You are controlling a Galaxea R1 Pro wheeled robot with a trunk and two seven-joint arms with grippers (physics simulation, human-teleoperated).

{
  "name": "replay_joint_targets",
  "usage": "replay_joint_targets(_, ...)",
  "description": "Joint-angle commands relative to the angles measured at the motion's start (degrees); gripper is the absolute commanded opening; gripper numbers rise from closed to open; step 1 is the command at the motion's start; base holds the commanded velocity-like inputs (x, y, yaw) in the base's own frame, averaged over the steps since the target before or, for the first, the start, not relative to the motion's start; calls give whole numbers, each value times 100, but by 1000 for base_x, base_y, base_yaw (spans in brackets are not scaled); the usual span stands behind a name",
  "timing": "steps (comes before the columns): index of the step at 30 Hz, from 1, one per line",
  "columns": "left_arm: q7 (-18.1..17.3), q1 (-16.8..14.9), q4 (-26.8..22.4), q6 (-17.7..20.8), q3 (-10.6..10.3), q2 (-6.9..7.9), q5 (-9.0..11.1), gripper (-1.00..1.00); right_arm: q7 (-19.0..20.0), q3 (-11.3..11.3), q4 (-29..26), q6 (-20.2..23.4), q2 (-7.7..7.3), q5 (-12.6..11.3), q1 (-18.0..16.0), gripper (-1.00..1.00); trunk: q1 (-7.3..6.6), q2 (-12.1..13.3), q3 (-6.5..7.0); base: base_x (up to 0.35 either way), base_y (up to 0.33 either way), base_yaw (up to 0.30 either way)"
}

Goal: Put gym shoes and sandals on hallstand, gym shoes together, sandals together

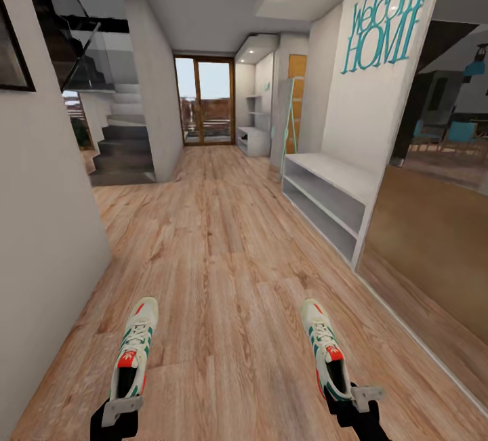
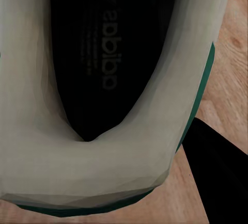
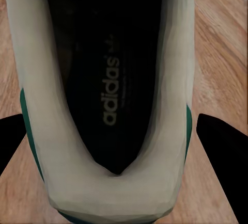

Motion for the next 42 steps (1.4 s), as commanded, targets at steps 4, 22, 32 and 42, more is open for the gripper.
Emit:
replay_joint_targets(4,-28,-3,6,-16,11,-1,29,-100,-49,-42,7,-17,9,44,-3,-100,-90,160,41,0,0,184)
replay_joint_targets(22,-28,-4,6,-16,11,-4,39,-100,-69,-33,9,-17,12,57,-3,-100,-419,761,194,0,0,185)
replay_joint_targets(32,-27,-2,6,-16,12,-11,46,-100,-69,-33,9,-17,12,57,-3,-100,-419,761,130,134,0,185)
replay_joint_targets(42,-27,-4,11,-16,18,-9,47,-100,-61,-33,5,-17,3,57,-3,-100,-419,761,109,333,0,54)
